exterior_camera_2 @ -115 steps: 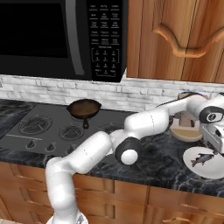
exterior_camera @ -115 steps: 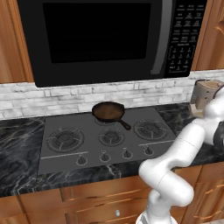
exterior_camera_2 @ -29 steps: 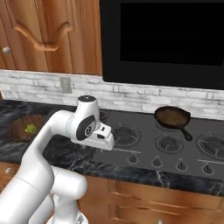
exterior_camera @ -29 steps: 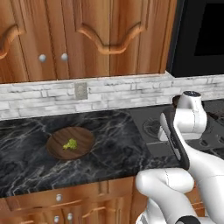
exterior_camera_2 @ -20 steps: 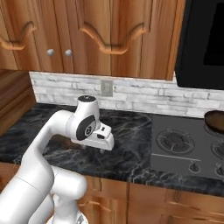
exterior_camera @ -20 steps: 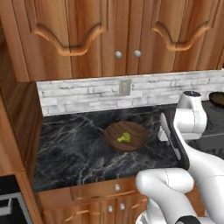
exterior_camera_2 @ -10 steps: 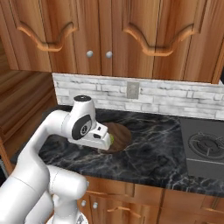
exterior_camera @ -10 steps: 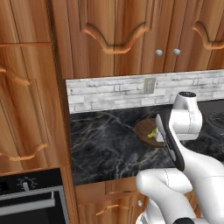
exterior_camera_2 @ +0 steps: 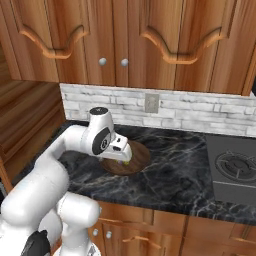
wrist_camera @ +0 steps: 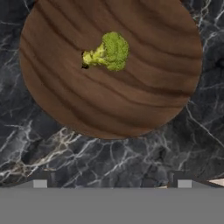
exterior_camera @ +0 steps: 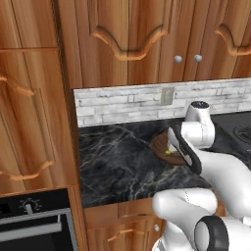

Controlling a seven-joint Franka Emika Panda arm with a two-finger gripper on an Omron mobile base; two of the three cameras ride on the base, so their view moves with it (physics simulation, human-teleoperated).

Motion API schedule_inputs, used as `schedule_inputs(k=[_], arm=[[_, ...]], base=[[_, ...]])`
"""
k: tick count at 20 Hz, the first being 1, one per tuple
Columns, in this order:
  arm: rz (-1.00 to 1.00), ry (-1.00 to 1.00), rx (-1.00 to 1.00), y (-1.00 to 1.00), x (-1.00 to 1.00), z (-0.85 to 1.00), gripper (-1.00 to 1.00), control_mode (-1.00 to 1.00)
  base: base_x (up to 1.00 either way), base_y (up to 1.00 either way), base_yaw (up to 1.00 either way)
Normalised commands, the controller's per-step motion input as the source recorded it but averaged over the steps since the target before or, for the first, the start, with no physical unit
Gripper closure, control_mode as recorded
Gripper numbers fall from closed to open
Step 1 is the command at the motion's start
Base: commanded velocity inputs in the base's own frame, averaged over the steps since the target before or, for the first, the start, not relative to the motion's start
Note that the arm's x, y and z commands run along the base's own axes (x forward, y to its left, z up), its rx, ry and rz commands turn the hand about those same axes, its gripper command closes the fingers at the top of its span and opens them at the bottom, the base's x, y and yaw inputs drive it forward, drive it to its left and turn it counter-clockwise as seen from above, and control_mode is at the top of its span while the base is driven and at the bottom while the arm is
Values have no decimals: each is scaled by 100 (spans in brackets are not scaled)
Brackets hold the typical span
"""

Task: Place the fish on the plate and place the broccoli on the same plate.

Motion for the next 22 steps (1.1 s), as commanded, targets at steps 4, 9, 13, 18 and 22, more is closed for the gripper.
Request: schedule_inputs(k=[4, 9, 13, 18, 22], arm=[[0, 3, 0, -15, 97, -17, -100, -100], [0, 0, 0, 0, 44, -26, -100, -100], [0, 0, 0, 0, 13, -36, -100, -100], [0, -4, 0, 0, 34, -34, -100, -100], [0, 0, 0, -4, 35, -12, -100, -100]], base=[[0, 0, 0], [0, 0, 0], [0, 0, 0], [0, 0, 0], [0, 0, 0]])
